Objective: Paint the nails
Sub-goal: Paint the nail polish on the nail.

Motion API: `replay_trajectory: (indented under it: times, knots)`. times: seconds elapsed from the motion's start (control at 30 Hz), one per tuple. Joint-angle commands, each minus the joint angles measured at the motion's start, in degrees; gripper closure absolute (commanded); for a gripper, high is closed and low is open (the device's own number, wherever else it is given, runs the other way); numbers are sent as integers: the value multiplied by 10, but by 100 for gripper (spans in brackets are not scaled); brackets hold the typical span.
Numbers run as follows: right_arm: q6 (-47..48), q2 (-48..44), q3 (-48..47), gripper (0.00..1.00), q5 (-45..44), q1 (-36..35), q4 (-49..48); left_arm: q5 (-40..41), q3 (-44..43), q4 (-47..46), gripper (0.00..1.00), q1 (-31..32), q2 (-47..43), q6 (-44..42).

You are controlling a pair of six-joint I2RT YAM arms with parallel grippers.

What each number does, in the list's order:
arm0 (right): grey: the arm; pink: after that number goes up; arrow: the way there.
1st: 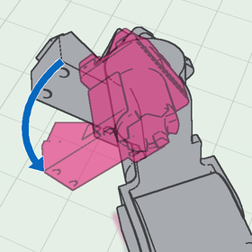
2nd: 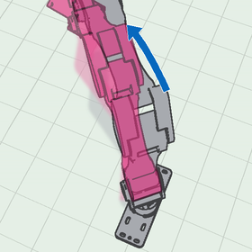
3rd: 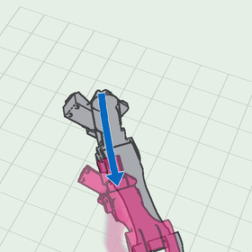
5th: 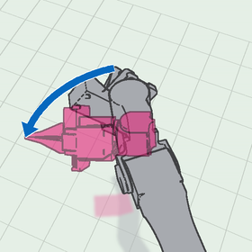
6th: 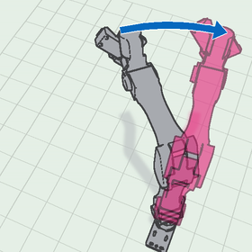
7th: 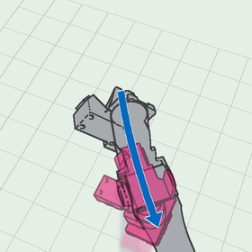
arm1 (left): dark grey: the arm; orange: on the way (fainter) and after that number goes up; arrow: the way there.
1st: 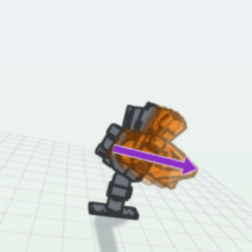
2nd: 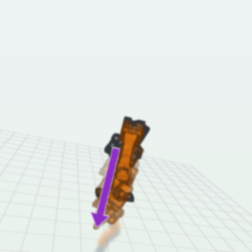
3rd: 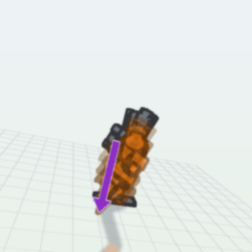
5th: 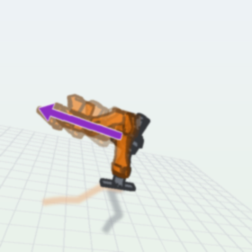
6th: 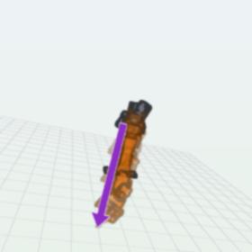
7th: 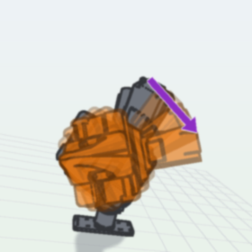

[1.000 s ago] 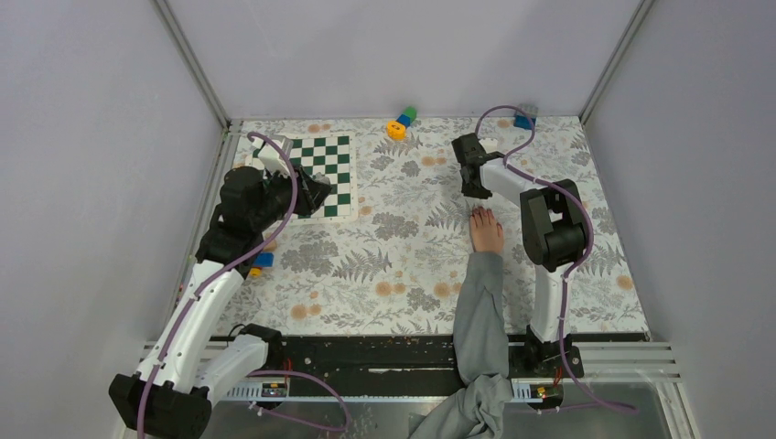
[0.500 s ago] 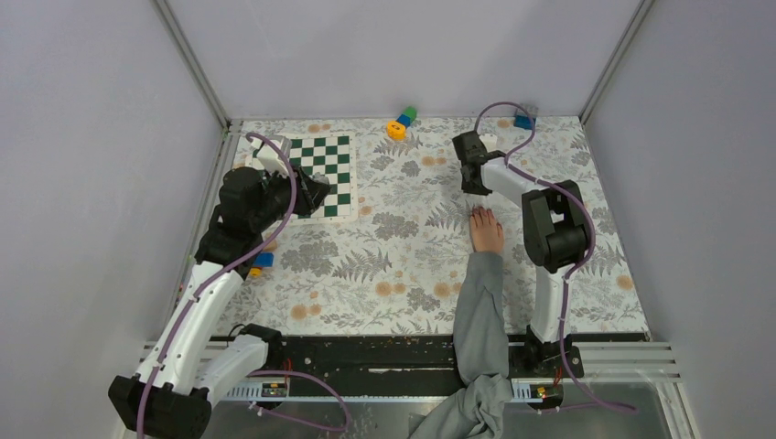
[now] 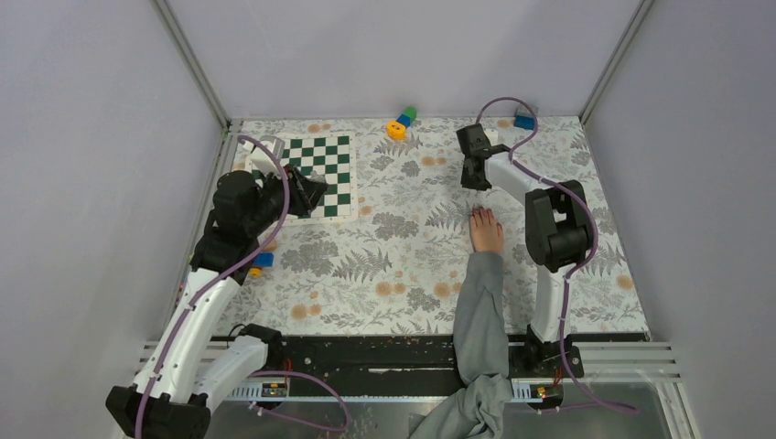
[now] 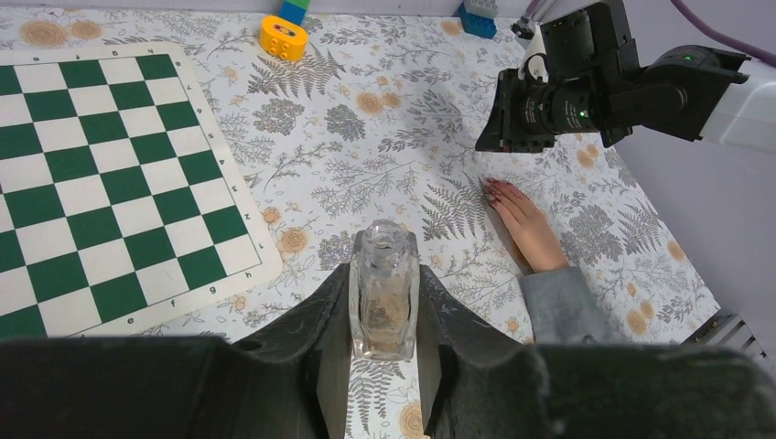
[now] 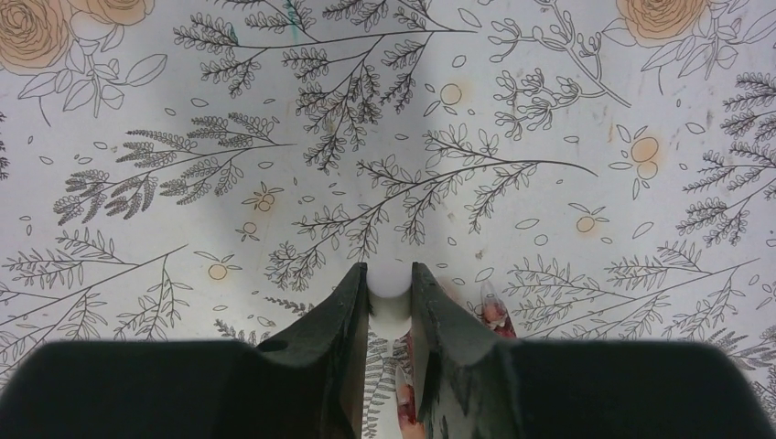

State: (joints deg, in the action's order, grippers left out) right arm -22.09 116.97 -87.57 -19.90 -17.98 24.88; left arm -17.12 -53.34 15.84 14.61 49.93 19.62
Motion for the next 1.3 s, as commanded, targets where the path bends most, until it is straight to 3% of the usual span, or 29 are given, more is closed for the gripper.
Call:
replay_trajectory:
  times: [0.0, 0.53, 1.27]
  knots:
    - [6, 0, -5, 100, 20, 8, -3, 18, -22, -29, 100, -2, -17, 15]
    - [13, -3, 27, 100, 10, 8, -16, 16, -15, -27, 100, -3, -26, 22]
    - [15, 14, 11, 100, -97, -27, -4, 21, -10, -28, 100, -3, -34, 21]
